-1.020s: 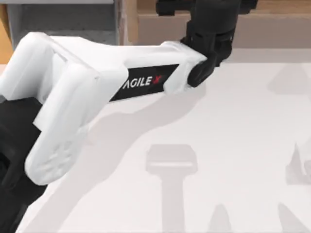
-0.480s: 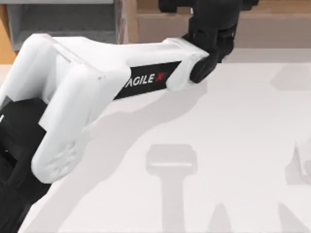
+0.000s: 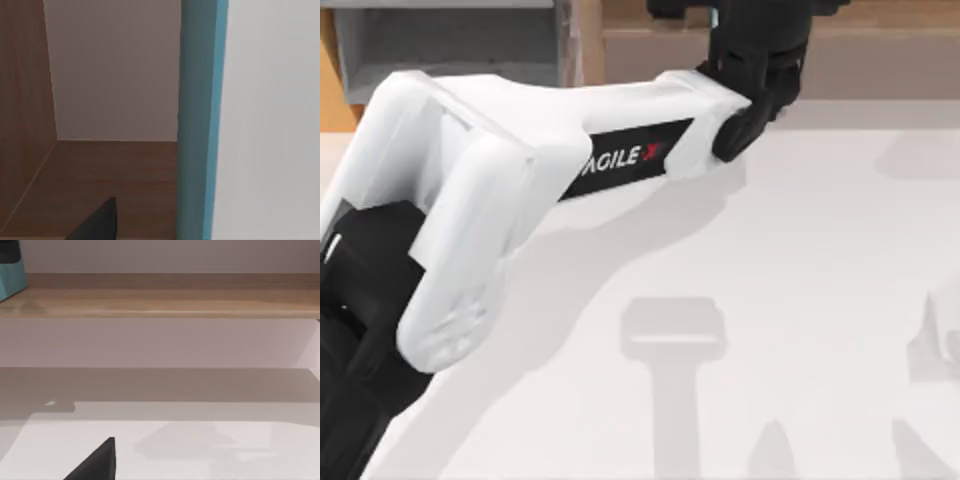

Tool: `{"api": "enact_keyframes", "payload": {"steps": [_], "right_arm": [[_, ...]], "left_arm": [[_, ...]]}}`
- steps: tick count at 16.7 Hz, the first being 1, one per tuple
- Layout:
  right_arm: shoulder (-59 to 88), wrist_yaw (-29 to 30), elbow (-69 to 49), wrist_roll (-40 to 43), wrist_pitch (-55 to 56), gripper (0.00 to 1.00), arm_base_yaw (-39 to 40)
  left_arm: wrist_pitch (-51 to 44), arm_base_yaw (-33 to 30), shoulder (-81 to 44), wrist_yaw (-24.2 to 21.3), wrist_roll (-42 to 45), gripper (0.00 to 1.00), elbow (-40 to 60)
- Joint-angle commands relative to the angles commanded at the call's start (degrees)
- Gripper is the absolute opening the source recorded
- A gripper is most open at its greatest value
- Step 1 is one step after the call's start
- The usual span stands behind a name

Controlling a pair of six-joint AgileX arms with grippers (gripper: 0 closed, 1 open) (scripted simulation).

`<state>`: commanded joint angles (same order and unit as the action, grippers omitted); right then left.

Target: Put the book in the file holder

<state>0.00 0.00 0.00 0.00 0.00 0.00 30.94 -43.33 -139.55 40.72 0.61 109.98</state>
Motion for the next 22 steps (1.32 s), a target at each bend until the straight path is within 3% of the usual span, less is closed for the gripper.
{"api": "enact_keyframes", "payload": {"steps": [12,22], "right_arm": [[0.0,0.0,0.0,0.0,0.0,1.00,0.0],[0.0,0.0,0.0,0.0,0.0,1.00,0.0]], "left_arm": [[0.0,0.0,0.0,0.0,0.0,0.02,0.0],[-0.2,-0.2,0.2,0.0,0.1,0.00,0.2]]}}
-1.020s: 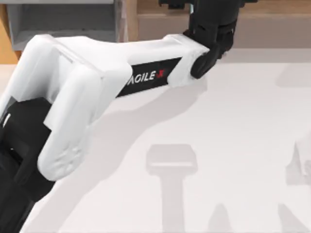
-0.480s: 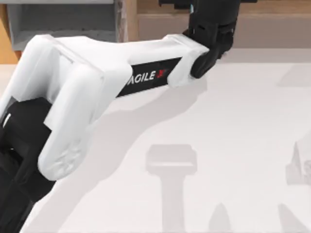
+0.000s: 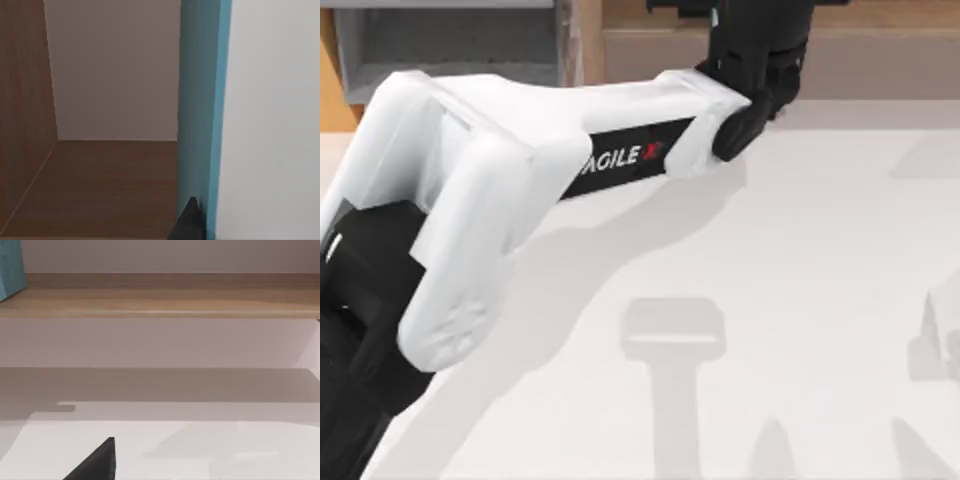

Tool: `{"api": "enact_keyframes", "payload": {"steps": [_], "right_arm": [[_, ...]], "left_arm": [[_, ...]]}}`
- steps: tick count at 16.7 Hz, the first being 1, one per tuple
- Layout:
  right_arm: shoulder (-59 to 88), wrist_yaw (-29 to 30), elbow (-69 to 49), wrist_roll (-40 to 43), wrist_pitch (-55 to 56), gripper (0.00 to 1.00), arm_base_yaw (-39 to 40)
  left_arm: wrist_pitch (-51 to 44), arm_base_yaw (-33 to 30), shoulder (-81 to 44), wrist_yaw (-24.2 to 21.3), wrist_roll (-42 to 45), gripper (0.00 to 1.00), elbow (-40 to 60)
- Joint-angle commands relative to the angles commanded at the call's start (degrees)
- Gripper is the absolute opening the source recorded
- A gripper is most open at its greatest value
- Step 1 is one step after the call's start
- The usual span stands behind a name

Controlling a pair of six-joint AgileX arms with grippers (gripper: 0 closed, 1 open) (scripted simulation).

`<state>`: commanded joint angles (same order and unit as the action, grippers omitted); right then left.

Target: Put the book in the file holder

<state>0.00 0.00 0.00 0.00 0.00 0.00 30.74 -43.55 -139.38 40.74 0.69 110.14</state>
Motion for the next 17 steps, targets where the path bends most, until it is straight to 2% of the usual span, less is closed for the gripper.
{"api": "enact_keyframes", "payload": {"steps": [10,13,17], "right_arm": [[0.0,0.0,0.0,0.0,0.0,1.00,0.0],[0.0,0.0,0.0,0.0,0.0,1.00,0.0],[0.0,0.0,0.0,0.0,0.0,1.00,0.0]], "left_arm": [[-2.6,-0.5,2.1,-0.9,1.6,0.00,0.3],[-4.2,-3.9,7.1,-4.4,8.0,0.00,-5.1],[-6.9,-11.6,16.1,-11.9,22.9,0.00,-14.3]]}}
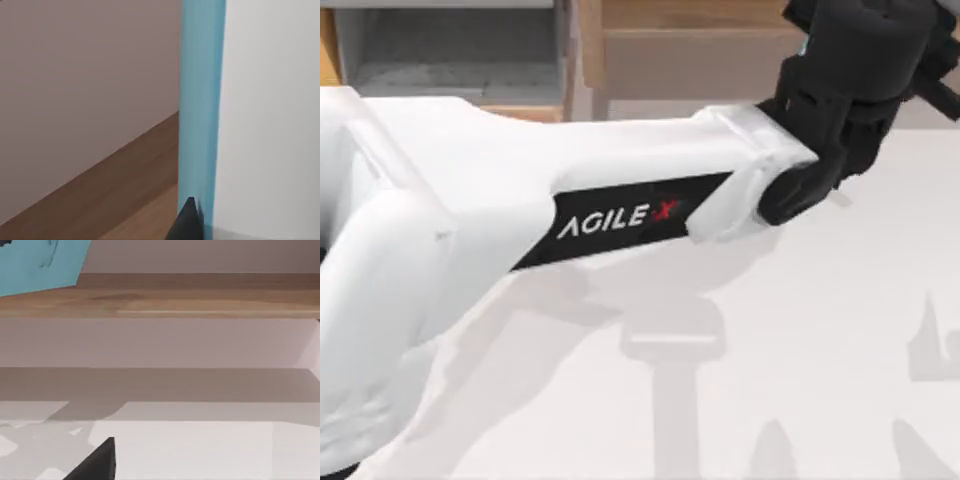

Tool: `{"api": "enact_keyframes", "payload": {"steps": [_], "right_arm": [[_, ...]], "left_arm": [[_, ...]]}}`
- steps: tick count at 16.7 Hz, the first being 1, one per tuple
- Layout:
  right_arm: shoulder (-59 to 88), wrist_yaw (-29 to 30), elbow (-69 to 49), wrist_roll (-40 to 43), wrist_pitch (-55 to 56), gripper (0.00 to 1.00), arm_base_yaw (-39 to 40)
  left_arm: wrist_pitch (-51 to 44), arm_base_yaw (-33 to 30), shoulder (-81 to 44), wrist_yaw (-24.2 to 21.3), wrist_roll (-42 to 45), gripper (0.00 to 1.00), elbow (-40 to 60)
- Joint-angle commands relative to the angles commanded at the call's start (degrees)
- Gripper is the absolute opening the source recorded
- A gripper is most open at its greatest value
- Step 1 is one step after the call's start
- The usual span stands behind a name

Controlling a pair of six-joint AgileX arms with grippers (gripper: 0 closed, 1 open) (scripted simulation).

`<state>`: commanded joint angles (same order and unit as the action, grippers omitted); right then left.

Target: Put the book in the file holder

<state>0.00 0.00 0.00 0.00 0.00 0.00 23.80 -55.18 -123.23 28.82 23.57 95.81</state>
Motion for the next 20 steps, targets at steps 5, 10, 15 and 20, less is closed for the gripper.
{"api": "enact_keyframes", "payload": {"steps": [5,10,15,20], "right_arm": [[0.0,0.0,0.0,0.0,0.0,1.00,0.0],[0.0,0.0,0.0,0.0,0.0,1.00,0.0],[0.0,0.0,0.0,0.0,0.0,1.00,0.0],[0.0,0.0,0.0,0.0,0.0,1.00,0.0]], "left_arm": [[-2.2,-9.5,12.5,-10.8,18.9,0.00,-11.1],[-1.8,-10.0,21.8,-18.2,34.2,0.00,-24.3],[2.3,2.1,27.0,-19.9,46.0,0.00,-41.8],[9.5,24.4,28.8,-18.5,56.3,0.00,-55.2]]}}
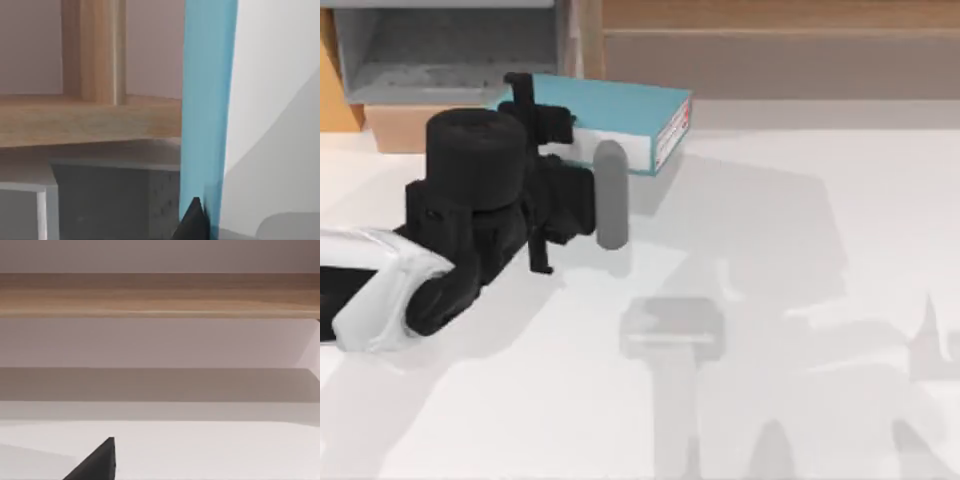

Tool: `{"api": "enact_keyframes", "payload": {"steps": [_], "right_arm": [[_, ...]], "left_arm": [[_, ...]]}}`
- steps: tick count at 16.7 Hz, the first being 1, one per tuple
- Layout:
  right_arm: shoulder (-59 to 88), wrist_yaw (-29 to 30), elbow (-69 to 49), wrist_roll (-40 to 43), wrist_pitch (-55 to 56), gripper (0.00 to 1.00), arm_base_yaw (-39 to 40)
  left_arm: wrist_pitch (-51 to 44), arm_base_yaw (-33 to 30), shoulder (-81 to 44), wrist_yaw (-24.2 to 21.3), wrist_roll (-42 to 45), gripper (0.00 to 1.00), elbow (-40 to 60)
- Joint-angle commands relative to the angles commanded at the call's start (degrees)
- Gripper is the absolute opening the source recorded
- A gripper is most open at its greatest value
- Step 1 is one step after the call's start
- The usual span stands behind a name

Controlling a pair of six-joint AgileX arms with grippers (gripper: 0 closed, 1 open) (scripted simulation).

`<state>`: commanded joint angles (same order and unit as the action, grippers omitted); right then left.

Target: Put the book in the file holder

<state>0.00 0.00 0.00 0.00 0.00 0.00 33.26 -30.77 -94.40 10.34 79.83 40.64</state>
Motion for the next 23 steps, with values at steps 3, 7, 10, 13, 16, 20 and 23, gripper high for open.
{"api": "enact_keyframes", "payload": {"steps": [3,7,10,13,16,20,23], "right_arm": [[0.0,0.0,0.0,0.0,0.0,1.00,0.0],[0.0,0.0,0.0,0.0,0.0,1.00,0.0],[0.0,0.0,0.0,0.0,0.0,1.00,0.0],[0.0,0.0,0.0,0.0,0.0,1.00,0.0],[0.0,0.0,0.0,0.0,0.0,1.00,0.0],[0.0,0.0,0.0,0.0,0.0,1.00,0.0],[0.0,0.0,0.0,0.0,0.0,1.00,0.0]], "left_arm": [[5.6,11.1,-1.6,0.1,4.8,0.00,-1.5],[9.8,17.6,-6.7,-0.7,7.8,0.00,1.7],[9.8,17.7,-6.8,-0.7,7.9,0.00,1.8],[9.8,17.5,-6.8,-0.7,7.9,0.00,1.8],[9.6,17.9,-8.8,-1.1,7.9,0.00,4.6],[9.3,18.5,-12.6,-1.6,8.1,0.00,8.3],[9.2,18.6,-12.9,-1.7,8.1,0.00,8.5]]}}
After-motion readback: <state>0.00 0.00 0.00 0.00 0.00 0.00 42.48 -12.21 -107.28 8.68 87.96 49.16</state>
